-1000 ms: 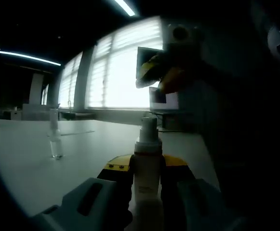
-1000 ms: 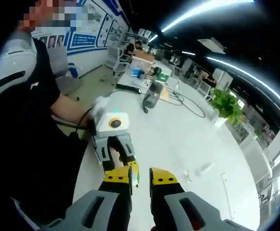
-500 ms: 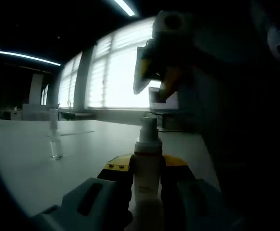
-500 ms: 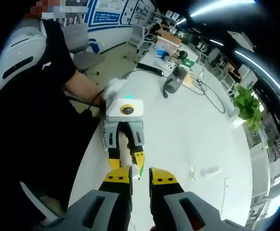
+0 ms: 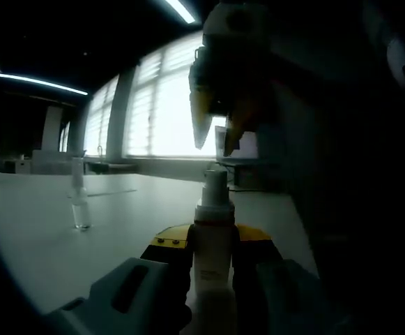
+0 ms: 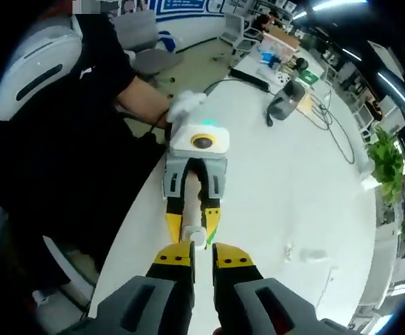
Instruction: Clamp pump bottle remove cover press pump head put on cover
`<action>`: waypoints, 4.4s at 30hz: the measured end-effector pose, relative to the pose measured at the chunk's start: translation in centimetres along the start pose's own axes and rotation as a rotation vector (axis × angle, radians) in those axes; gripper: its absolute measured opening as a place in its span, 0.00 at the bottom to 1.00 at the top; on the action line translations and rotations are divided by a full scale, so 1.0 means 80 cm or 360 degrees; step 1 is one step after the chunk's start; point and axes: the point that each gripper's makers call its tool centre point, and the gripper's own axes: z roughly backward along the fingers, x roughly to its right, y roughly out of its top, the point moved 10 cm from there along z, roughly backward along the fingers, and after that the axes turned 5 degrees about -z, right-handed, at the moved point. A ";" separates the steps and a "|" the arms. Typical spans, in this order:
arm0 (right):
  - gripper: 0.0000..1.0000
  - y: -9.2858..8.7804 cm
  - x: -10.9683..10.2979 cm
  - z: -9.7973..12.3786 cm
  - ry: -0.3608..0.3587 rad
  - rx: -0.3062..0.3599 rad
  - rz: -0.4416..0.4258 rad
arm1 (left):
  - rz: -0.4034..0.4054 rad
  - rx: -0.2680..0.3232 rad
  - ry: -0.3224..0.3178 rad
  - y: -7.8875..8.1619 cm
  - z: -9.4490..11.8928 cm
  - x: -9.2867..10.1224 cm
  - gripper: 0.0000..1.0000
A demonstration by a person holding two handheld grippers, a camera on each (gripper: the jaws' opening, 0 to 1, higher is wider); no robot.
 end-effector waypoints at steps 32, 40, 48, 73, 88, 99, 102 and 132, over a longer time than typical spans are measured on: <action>0.00 0.020 -0.004 -0.019 0.0121 -0.0202 0.0183 | 0.0002 0.0003 -0.0015 0.000 0.000 -0.002 0.13; 0.00 0.024 -0.003 -0.021 0.0139 -0.0269 0.0199 | 0.0002 0.0002 -0.0013 0.000 0.000 -0.001 0.13; 0.00 0.024 -0.001 -0.021 0.0156 -0.0290 0.0182 | 0.0005 0.0002 -0.0016 0.000 0.000 0.000 0.13; 0.00 0.035 0.008 -0.030 0.0283 -0.0503 -0.0011 | 0.0002 -0.0001 -0.0012 -0.001 -0.001 -0.002 0.13; 0.00 0.043 0.010 -0.035 0.0305 -0.0608 0.0006 | -0.0006 -0.0002 -0.0009 -0.001 -0.001 -0.002 0.13; 0.00 0.040 0.011 -0.035 0.0306 -0.0593 -0.0036 | -0.0005 -0.0002 -0.0009 0.000 -0.002 -0.001 0.13; 0.00 0.038 0.011 -0.036 0.0304 -0.0583 -0.0045 | -0.0004 -0.0002 -0.0008 0.000 -0.002 -0.001 0.13; 0.00 0.035 0.011 -0.031 0.0264 -0.0538 -0.0115 | 0.0001 -0.0002 0.0002 -0.001 -0.001 -0.003 0.13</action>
